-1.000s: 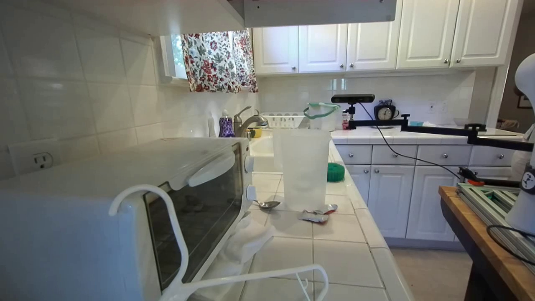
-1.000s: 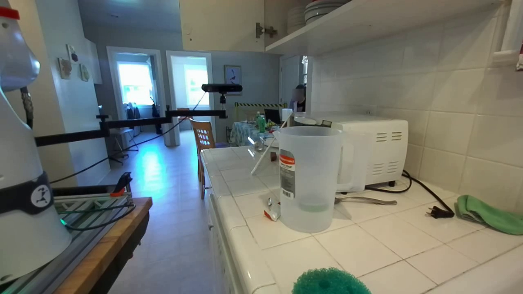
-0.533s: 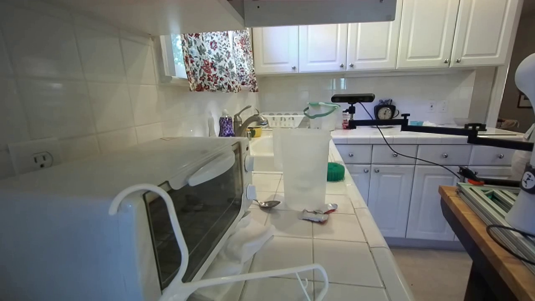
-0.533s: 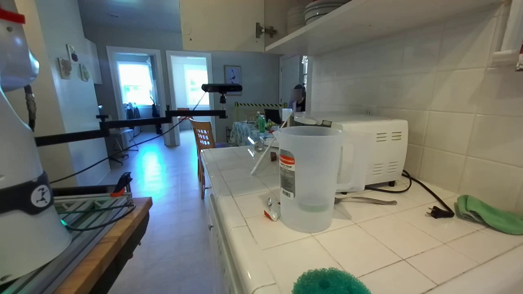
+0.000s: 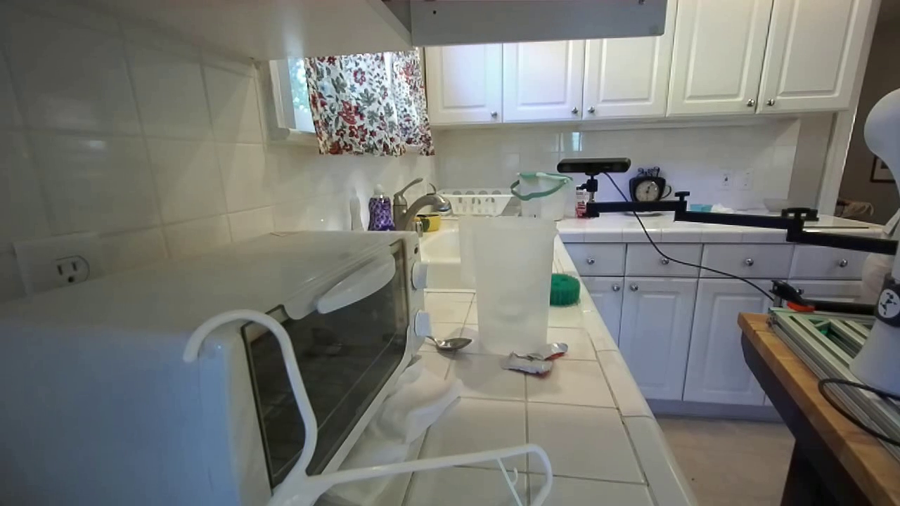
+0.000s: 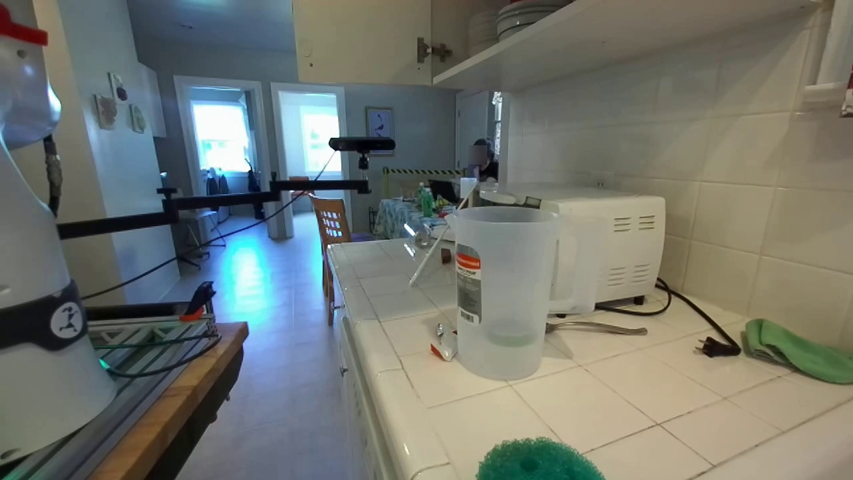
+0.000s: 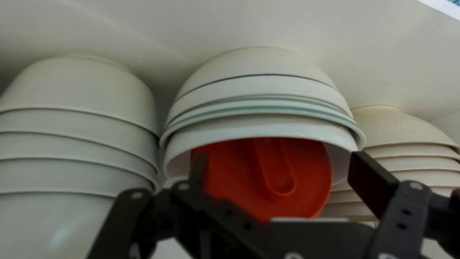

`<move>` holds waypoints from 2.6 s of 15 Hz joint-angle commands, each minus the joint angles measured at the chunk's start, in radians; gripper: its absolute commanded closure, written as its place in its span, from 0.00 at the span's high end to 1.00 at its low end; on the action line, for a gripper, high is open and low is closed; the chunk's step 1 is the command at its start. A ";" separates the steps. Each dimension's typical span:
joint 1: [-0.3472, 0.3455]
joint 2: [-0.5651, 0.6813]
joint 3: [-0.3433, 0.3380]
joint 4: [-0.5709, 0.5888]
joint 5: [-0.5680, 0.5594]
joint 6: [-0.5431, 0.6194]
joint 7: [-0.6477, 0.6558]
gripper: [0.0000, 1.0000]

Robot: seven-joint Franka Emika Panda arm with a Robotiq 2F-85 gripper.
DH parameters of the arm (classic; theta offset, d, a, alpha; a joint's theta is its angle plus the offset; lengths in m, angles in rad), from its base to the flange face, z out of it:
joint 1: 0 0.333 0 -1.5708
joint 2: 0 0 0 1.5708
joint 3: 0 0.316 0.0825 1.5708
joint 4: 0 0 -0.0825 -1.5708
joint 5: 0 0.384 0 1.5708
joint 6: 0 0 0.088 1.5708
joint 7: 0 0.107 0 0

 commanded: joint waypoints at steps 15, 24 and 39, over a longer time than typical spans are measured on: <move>0.033 0.141 -0.004 0.168 -0.055 0.027 0.010 1.00; 0.035 0.173 -0.005 0.211 -0.055 0.030 0.008 0.37; 0.046 0.155 -0.007 0.201 -0.064 0.103 0.002 0.08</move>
